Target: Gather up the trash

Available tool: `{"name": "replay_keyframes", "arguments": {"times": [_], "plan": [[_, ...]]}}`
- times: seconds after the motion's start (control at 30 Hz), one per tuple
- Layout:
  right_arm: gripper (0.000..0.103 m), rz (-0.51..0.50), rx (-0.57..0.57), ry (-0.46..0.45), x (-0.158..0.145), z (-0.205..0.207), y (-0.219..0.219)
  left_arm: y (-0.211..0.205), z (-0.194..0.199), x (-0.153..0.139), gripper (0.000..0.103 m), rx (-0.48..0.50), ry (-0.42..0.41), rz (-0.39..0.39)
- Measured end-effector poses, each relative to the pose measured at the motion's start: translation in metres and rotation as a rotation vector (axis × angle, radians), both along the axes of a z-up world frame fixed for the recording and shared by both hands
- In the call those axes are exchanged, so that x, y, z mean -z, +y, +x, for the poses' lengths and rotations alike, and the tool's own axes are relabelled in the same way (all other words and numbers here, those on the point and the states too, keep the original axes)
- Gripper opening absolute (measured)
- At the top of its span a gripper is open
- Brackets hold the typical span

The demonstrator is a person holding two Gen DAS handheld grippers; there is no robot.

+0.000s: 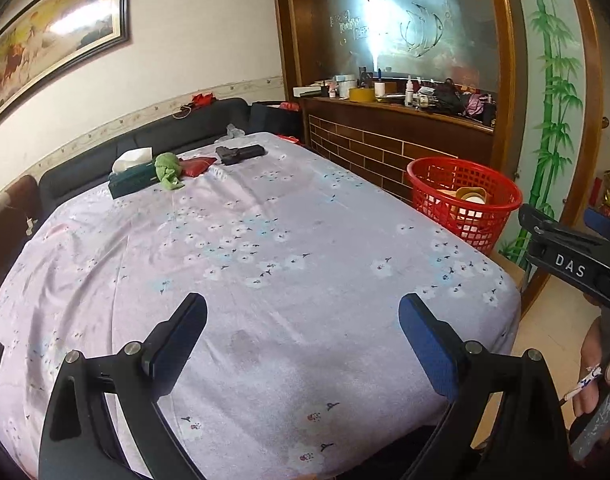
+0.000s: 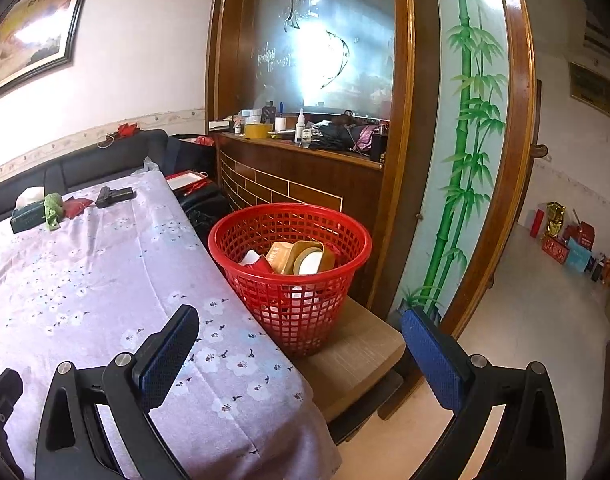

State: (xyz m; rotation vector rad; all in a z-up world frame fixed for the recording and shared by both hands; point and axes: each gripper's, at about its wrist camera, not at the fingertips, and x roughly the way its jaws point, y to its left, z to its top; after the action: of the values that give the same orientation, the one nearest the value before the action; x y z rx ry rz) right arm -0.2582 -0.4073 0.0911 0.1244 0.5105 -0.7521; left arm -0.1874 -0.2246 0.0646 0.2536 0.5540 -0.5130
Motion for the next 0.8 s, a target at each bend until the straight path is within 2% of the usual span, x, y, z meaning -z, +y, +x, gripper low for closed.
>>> {"name": "replay_keyframes", "arguments": {"times": [0.2, 0.3, 0.8], "plan": [[0.103, 0.001, -0.003, 0.004, 0.0019, 0.0013, 0.0002, 0.0033, 0.0037, 0.0006, 0.096, -0.015, 0.011, -0.013], [0.103, 0.000, -0.004, 0.005, 0.0015, 0.0015, 0.0006, 0.0049, 0.0039, -0.0008, 0.096, -0.039, -0.008, -0.021], [0.103, 0.000, -0.008, 0.023, 0.0055, 0.0032, 0.0034, 0.0017, 0.0004, 0.0000, 0.096, -0.073, -0.050, 0.033]]}}
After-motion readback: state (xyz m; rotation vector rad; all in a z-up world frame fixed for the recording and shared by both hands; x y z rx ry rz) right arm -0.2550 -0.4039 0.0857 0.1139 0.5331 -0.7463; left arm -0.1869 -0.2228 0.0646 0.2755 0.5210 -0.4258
